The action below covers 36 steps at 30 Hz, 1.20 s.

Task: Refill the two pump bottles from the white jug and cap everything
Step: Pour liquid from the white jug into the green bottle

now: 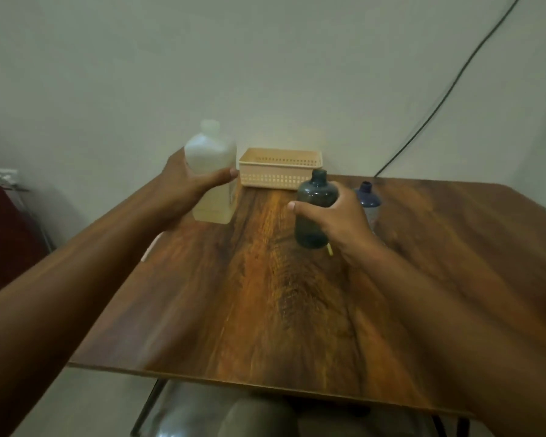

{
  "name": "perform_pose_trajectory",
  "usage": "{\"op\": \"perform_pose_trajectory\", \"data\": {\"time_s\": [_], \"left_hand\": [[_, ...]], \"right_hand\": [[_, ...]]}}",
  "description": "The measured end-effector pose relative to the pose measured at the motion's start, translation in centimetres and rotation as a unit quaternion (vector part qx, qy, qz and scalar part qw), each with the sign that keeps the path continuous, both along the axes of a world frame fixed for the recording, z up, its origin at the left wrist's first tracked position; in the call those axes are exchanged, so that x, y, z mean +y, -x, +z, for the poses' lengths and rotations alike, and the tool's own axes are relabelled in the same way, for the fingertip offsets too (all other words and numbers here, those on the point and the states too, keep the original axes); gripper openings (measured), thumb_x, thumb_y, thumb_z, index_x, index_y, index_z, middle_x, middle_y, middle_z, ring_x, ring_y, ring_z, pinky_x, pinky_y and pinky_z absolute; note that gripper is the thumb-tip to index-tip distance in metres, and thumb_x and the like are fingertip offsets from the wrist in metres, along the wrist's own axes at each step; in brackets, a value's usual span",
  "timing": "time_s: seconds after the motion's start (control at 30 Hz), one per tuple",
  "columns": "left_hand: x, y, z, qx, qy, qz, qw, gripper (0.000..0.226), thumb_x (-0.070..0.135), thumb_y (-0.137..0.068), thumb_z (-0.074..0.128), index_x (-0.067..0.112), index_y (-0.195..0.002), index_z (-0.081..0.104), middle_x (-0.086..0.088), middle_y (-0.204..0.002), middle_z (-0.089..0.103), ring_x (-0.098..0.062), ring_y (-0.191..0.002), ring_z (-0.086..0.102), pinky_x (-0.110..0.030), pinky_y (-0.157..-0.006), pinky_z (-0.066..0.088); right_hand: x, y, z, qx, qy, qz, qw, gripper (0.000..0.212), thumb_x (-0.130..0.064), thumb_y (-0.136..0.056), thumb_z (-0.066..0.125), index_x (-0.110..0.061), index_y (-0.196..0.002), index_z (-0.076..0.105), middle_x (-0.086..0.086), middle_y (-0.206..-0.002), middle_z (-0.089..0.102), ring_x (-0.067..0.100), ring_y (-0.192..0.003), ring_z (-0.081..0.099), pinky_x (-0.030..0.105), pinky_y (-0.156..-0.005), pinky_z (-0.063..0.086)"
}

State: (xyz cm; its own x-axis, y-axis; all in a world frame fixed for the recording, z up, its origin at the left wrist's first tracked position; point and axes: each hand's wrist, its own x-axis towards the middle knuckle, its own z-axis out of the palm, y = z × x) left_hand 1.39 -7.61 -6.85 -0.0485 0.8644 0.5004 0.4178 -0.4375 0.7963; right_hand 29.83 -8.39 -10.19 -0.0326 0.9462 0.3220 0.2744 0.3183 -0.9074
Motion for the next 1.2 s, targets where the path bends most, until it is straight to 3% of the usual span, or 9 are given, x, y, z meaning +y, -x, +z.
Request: {"op": "perform_pose_trajectory", "data": {"time_s": [0.2, 0.33, 0.47, 0.53, 0.63, 0.73, 0.93, 1.07, 1.2], "left_hand": [[-2.3, -1.8, 1.7, 0.015, 0.003, -0.025, 1.0, 0.072, 0.073, -0.059, 0.086, 0.05, -0.122, 0.059, 0.021, -0.111, 0.07, -0.002, -0.098, 0.07, -0.036, -0.08, 0.058], [-3.7, -3.2, 2.9, 0.061, -0.012, -0.058, 0.996, 0.063, 0.074, -0.058, 0.085, 0.062, -0.114, 0.057, 0.027, -0.11, 0.067, 0.005, -0.098, 0.066, -0.017, -0.068, 0.057], [-3.9, -4.3, 3.2, 0.101, -0.02, -0.074, 0.992, 0.077, 0.06, -0.064, 0.089, 0.034, -0.129, 0.058, 0.012, -0.117, 0.067, -0.004, -0.103, 0.066, -0.015, -0.071, 0.056], [-3.7, -4.8, 3.1, 0.131, -0.009, -0.083, 0.988, 0.074, 0.047, -0.071, 0.09, 0.03, -0.133, 0.054, 0.01, -0.121, 0.062, -0.011, -0.107, 0.063, -0.017, -0.072, 0.057], [-3.6, -5.7, 3.2, 0.181, -0.004, -0.069, 0.981, 0.076, 0.038, -0.075, 0.089, 0.031, -0.137, 0.046, 0.019, -0.118, 0.052, -0.009, -0.107, 0.056, -0.014, -0.072, 0.051], [-3.6, -6.9, 3.4, 0.225, -0.018, -0.056, 0.973, 0.079, 0.041, -0.074, 0.089, 0.033, -0.138, 0.044, 0.03, -0.111, 0.045, 0.002, -0.1, 0.051, -0.006, -0.061, 0.045], [-3.6, -8.4, 3.9, 0.268, -0.023, -0.056, 0.962, 0.082, 0.038, -0.073, 0.09, 0.028, -0.141, 0.045, 0.02, -0.115, 0.046, 0.003, -0.098, 0.049, 0.007, -0.062, 0.039], [-3.3, -8.8, 3.9, 0.288, -0.024, -0.048, 0.956, 0.085, 0.037, -0.073, 0.091, 0.025, -0.143, 0.043, 0.013, -0.123, 0.043, -0.01, -0.098, 0.048, 0.008, -0.06, 0.037], [-3.2, -8.9, 3.9, 0.303, -0.02, -0.043, 0.952, 0.084, 0.037, -0.074, 0.09, 0.026, -0.143, 0.043, 0.014, -0.12, 0.042, 0.0, -0.091, 0.049, 0.008, -0.058, 0.037]], "right_hand": [[-2.4, -0.5, 2.9, -0.001, -0.003, 0.02, 1.0, 0.047, -0.037, -0.069, 0.092, -0.035, -0.106, 0.062, -0.015, -0.106, 0.068, 0.005, -0.097, 0.063, 0.023, -0.073, 0.049], [-2.7, -0.5, 3.7, -0.008, 0.001, 0.033, 0.999, 0.067, -0.034, -0.071, 0.092, -0.025, -0.129, 0.059, -0.011, -0.117, 0.063, 0.005, -0.1, 0.057, 0.02, -0.07, 0.045], [-2.9, -0.6, 4.1, -0.002, 0.0, 0.044, 0.999, 0.06, -0.032, -0.071, 0.091, -0.035, -0.119, 0.056, -0.02, -0.109, 0.061, 0.005, -0.097, 0.058, 0.016, -0.067, 0.045], [-2.9, -0.8, 4.2, 0.0, 0.004, 0.05, 0.999, 0.054, -0.031, -0.07, 0.091, -0.037, -0.112, 0.057, -0.018, -0.109, 0.063, 0.007, -0.098, 0.06, 0.019, -0.068, 0.047], [-3.1, -1.0, 4.1, 0.002, 0.009, 0.052, 0.999, 0.046, -0.029, -0.069, 0.09, -0.038, -0.101, 0.059, -0.017, -0.106, 0.064, 0.009, -0.096, 0.06, 0.022, -0.067, 0.047], [-3.2, -1.4, 3.9, 0.001, 0.006, 0.049, 0.999, 0.057, -0.028, -0.067, 0.09, -0.031, -0.117, 0.063, -0.013, -0.109, 0.066, 0.009, -0.1, 0.061, 0.023, -0.069, 0.048], [-3.3, -2.5, 3.6, -0.009, 0.002, 0.048, 0.999, 0.062, -0.027, -0.067, 0.089, -0.026, -0.123, 0.063, -0.01, -0.111, 0.066, 0.01, -0.101, 0.061, 0.023, -0.069, 0.047], [-3.0, -3.2, 3.6, -0.02, 0.006, 0.039, 0.999, 0.059, -0.029, -0.066, 0.09, -0.029, -0.119, 0.062, -0.01, -0.111, 0.065, 0.011, -0.102, 0.06, 0.027, -0.072, 0.05], [-2.8, -3.5, 3.6, -0.037, -0.006, 0.032, 0.999, 0.056, -0.028, -0.062, 0.089, -0.028, -0.114, 0.065, -0.009, -0.105, 0.069, 0.014, -0.1, 0.065, 0.028, -0.073, 0.051]]}}
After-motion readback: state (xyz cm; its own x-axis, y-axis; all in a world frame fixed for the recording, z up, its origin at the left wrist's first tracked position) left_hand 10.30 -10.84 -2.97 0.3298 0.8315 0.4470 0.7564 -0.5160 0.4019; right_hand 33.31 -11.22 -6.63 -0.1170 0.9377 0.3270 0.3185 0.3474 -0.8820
